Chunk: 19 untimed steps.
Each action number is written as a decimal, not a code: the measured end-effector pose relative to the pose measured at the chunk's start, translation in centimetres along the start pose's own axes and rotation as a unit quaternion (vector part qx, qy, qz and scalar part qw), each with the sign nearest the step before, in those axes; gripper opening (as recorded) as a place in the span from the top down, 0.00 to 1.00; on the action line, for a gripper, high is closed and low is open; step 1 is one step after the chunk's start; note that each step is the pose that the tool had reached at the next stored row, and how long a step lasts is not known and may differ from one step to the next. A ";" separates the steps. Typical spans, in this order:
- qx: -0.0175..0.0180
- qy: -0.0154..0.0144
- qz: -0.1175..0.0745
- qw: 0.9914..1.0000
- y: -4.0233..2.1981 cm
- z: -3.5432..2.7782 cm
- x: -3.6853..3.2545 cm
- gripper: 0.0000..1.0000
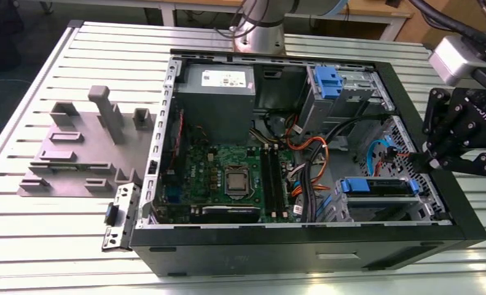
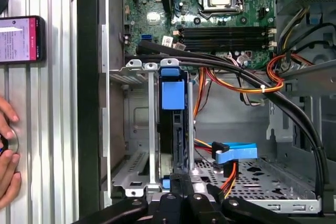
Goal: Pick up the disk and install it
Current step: 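Insert the first disk wire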
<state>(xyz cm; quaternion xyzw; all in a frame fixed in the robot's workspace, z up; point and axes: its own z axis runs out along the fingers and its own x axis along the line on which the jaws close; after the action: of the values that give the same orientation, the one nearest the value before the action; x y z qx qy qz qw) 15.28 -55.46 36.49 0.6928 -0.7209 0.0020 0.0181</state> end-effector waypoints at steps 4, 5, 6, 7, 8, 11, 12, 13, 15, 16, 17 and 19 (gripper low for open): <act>0.000 0.000 -0.006 1.000 0.01 0.00 -0.28 0.89; 0.000 0.000 -0.006 1.000 0.02 -0.01 -0.44 0.89; 0.000 0.000 -0.007 1.000 0.02 -0.01 -0.67 0.89; 0.000 0.000 -0.007 1.000 0.03 -0.01 -0.91 0.89; 0.000 0.000 -0.007 1.000 0.04 -0.02 -1.12 0.89; 0.000 0.000 -0.008 1.000 0.03 0.01 -1.60 0.89; 0.000 0.000 -0.009 1.000 0.03 0.03 -1.69 0.89; 0.000 0.000 -0.010 1.000 0.03 0.04 -1.76 0.89; 0.000 0.000 -0.016 1.000 0.03 0.09 -1.81 0.89; 0.000 0.000 -0.023 1.000 0.02 0.11 -1.82 0.89; 0.001 0.001 -0.032 0.999 0.02 0.14 -1.82 0.89; 0.001 0.001 -0.050 0.999 0.02 0.20 -1.83 0.89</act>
<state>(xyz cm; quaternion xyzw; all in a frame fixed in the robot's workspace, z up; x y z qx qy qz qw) 15.33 -53.64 36.24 0.7279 -0.6855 0.0027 0.0183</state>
